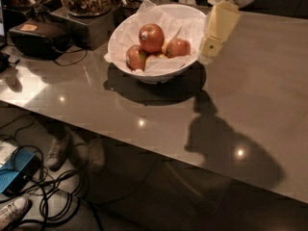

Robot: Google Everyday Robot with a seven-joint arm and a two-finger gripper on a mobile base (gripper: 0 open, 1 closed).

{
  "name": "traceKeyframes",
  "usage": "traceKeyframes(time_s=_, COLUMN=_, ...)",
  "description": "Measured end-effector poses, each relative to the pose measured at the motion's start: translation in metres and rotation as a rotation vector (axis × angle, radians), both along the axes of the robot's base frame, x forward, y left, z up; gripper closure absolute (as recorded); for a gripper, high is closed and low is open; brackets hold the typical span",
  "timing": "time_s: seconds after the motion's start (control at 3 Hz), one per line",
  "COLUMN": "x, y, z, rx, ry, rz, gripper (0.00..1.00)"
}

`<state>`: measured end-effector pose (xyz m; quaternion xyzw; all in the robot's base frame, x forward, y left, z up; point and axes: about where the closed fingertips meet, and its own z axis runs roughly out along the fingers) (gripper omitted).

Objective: Pick apple from white bowl

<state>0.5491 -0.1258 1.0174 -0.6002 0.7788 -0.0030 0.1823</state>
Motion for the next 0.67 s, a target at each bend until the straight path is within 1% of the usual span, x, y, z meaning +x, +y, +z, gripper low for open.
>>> traceKeyframes(time_s=0.33, x=0.0068, y=0.0080, z=0.0056, rx=0.016, ry=-0.030, rz=0.007, gripper=0.00)
traceKeyframes(time_s=0.67, x=0.0133, y=0.0164, z=0.0069, rx=0.018, ry=-0.070, rz=0.025, gripper=0.00)
